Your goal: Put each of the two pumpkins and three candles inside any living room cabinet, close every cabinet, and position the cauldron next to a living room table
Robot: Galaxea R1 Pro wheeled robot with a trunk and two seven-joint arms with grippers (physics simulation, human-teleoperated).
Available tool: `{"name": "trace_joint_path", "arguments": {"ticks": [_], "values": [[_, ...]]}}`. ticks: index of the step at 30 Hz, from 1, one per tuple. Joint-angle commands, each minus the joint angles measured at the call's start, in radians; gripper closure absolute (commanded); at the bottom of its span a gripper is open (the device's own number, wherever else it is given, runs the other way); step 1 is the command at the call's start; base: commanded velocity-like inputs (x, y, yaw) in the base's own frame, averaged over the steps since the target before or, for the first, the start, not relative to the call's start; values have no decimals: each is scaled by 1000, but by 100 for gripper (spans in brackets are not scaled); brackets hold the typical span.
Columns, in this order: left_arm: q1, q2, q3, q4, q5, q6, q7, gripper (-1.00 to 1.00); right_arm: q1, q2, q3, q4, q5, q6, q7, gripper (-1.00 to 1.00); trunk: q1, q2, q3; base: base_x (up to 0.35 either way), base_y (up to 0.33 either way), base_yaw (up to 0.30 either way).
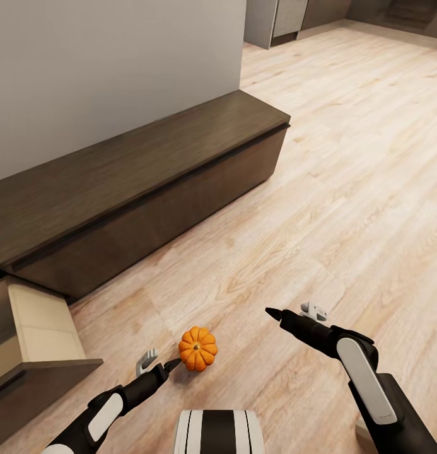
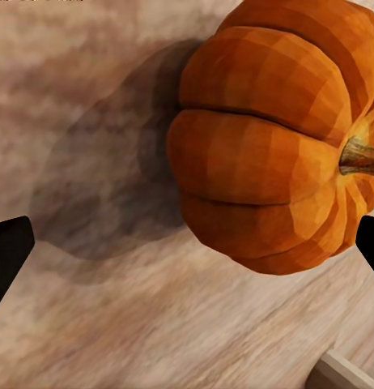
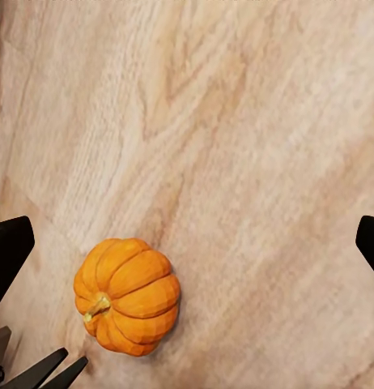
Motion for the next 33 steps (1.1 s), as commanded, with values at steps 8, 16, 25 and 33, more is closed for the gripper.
{"name": "trace_joint_path", "arguments": {"ticks": [8, 16, 25, 33], "values": [[0, 1, -4, 0, 10, 5, 0, -100, 0, -4, 0, -1, -10, -1, -10, -100, 0, 0, 7, 0, 0, -95], [1, 2, -4, 0, 10, 5, 1, -100, 0, -3, 0, 0, -10, -2, -10, -100, 0, 0, 10, 43, -32, -46], [0, 3, -4, 2, 9, 5, 1, -100, 0, -3, 0, 0, -10, -2, -11, -100, 0, 0, 10, 28, -3, -1], [0, 3, -4, 2, 9, 5, 2, -100, 0, -2, 0, 0, -10, -2, -11, -100, 0, 0, 10, 85, 11, 0]]}}
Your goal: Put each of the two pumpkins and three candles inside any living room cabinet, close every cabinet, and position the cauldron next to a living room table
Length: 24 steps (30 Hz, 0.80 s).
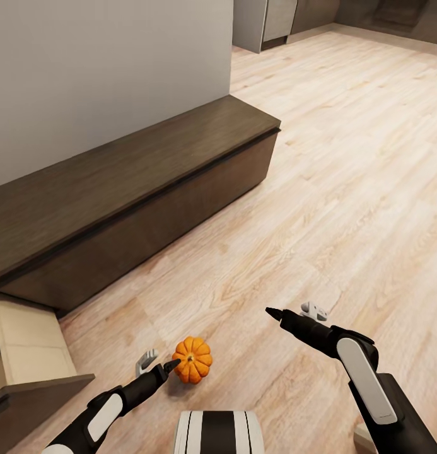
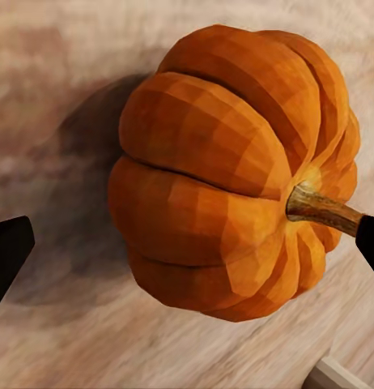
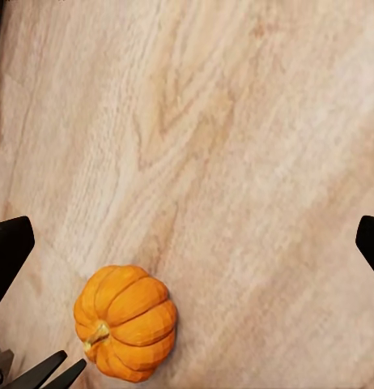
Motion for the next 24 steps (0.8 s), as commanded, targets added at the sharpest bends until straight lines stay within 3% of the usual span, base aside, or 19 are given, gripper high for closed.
{"name": "trace_joint_path", "arguments": {"ticks": [1, 20, 24], "values": [[0, 1, -4, 0, 10, 5, 0, -100, 0, -1, 1, -1, -11, 1, -11, -100, 0, 0, -1, 24, 5, 0], [0, 0, -4, 0, 10, 4, 0, -100, 0, 1, 0, -1, -10, -1, -10, -100, 0, 0, -1, 2, 0, 0], [-1, -1, -4, 0, 10, 4, 0, -100, 0, 1, 0, -1, -10, -1, -10, -100, 2, -1, -16, 0, 0, 0]]}}
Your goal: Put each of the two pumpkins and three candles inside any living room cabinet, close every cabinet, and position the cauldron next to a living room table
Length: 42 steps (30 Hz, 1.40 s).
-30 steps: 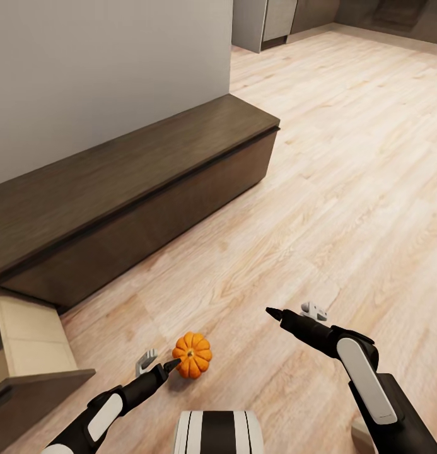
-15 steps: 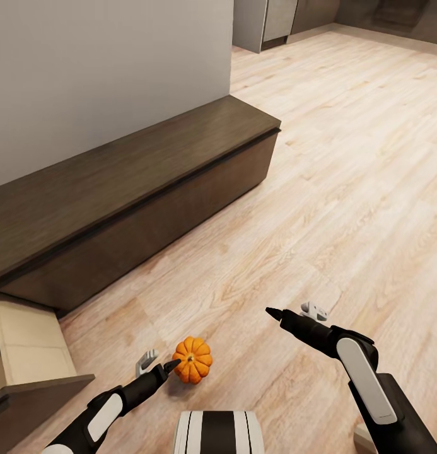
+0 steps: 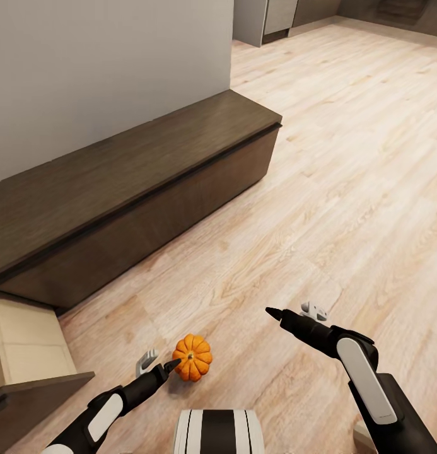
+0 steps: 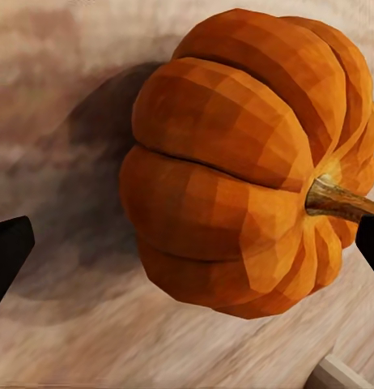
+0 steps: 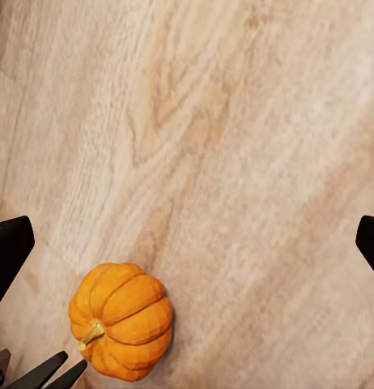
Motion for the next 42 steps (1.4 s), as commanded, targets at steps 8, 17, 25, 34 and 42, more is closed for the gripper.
{"name": "trace_joint_path", "arguments": {"ticks": [8, 17, 25, 34, 42], "values": [[0, 2, -4, 0, 10, 5, 0, -100, -1, -2, 1, -1, -11, 1, -10, -100, 1, -1, -8, 0, 0, 0], [0, 1, -4, 0, 11, 5, 0, -100, -1, -2, 2, -1, -11, 1, -10, -100, 2, -2, -24, 0, 0, 0], [0, 4, -3, -1, 13, 7, -18, -100, -1, -3, 1, -1, -11, 1, -10, -100, 2, -2, -24, 0, 0, 0], [1, 3, -3, -1, 11, 6, -46, -100, -1, -1, 2, -1, -11, 1, -9, -100, 2, -2, -24, 0, -64, 0], [1, 3, -3, 0, 10, 5, -46, -100, -1, -1, 3, -1, -11, 1, -10, -100, 2, -2, -24, 50, -8, 0]]}}
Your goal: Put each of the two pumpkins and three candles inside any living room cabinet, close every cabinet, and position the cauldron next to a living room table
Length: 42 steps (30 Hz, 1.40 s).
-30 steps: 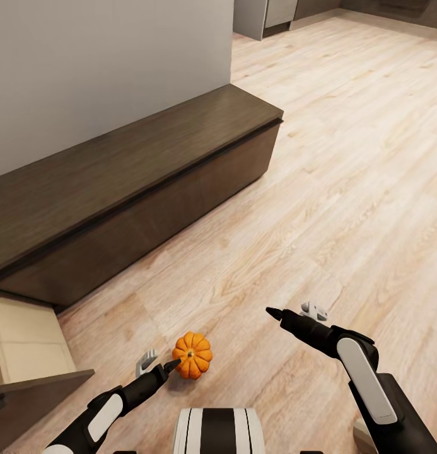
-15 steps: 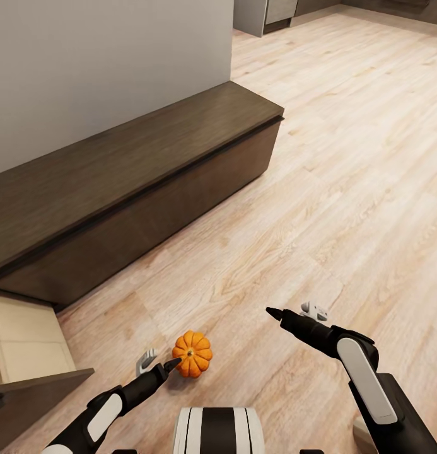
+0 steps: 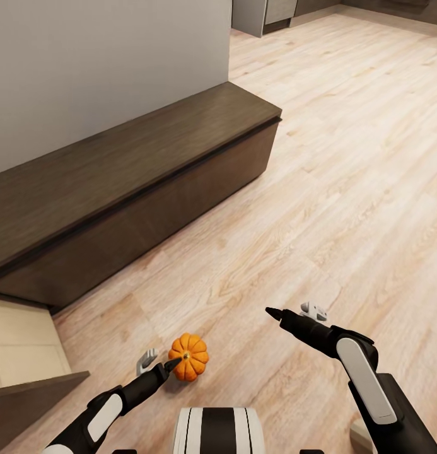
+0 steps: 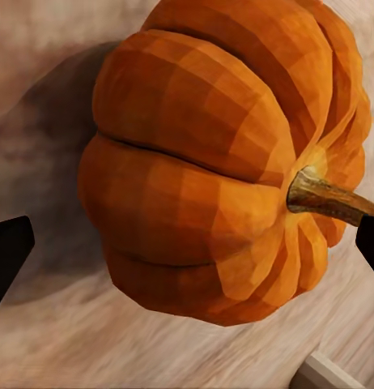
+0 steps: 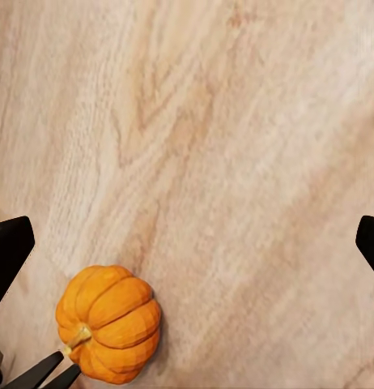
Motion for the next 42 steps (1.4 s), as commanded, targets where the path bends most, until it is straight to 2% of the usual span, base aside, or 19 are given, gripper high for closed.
{"name": "trace_joint_path", "arguments": {"ticks": [1, 33, 42], "values": [[-1, 1, -4, 0, 11, 6, 0, -100, 0, 0, 1, -1, -10, 1, -10, -100, 0, 0, -1, 63, 0, 0], [0, 2, -2, 2, 11, 4, 3, -100, 0, -3, 1, -1, -10, 0, -10, -100, 0, 0, -1, 15, -9, 0], [-1, 1, -2, 2, 11, 4, 8, -100, 0, -3, 1, -1, -10, -1, -10, -100, 3, -2, -28, 0, 0, 0]]}}
